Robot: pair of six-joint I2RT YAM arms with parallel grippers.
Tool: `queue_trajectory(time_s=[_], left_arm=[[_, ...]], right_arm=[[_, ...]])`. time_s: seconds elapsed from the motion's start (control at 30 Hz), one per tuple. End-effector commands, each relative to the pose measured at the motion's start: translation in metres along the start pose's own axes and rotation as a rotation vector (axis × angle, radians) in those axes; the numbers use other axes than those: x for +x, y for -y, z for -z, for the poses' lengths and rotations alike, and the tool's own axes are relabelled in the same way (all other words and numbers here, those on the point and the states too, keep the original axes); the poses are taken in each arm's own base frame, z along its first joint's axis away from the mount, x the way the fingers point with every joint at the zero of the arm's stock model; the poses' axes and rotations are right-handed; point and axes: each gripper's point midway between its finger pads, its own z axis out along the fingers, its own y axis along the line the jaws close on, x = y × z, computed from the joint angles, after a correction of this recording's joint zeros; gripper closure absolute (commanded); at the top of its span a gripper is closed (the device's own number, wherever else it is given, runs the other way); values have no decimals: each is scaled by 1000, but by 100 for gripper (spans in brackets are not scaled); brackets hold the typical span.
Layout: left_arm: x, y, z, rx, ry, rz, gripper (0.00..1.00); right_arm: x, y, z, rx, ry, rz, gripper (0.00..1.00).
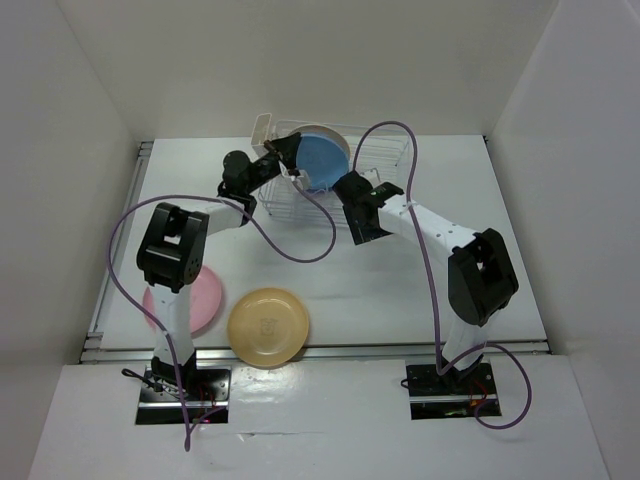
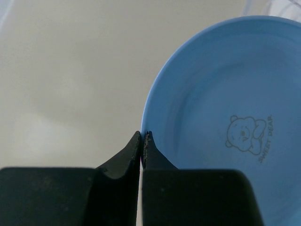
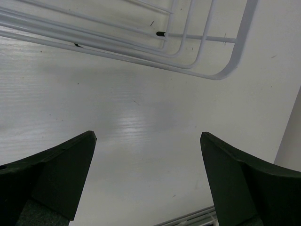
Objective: Load the plates into the dish rack
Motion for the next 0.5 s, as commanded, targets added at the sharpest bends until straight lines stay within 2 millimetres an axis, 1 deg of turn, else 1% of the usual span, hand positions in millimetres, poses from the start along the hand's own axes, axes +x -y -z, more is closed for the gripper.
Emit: queue_trajectory(time_s=[0.0,0.03,0.07,0.1,0.13,0.17,0.23,0.27,0.3,0.33,0.4,0.43,0.47], left_arm=[[4,6,10,-10,-25,-73,100],[4,11,13,-4,-27,-68,100],[9,23,20,8,-54,-42,100],[5,27,21,10,-64,-34,100],[3,25,22,-16,-85,1,100],[6,40,29,4,-108,49,100],[-6,47,29,10,-107,101,99],[-8,48,32,15,-111,143,79],[-10,63,35,37,-126,185,65],[-15,61,35,26,-134,202,48],[-14,61,40,10,-162,263,19],[-17,53,39,-15,-175,273,9],[-15,54,43,-25,-195,302,1]], right_arm=[[2,0,5,-6,3,-7,0],[2,0,5,-6,3,-7,0],[2,0,5,-6,3,-7,0],[2,0,5,-6,3,-7,0],[4,-3,3,-13,-7,-2,0],[1,-3,4,-15,0,-7,0],[1,-3,4,-15,0,-7,0],[-2,-4,4,-18,9,-13,0],[-2,-4,4,-18,9,-13,0],[-2,-4,4,-18,9,-13,0],[-2,-4,4,-18,9,-13,0],[-2,-4,4,-18,9,-13,0],[-5,-4,6,-23,23,-23,0]])
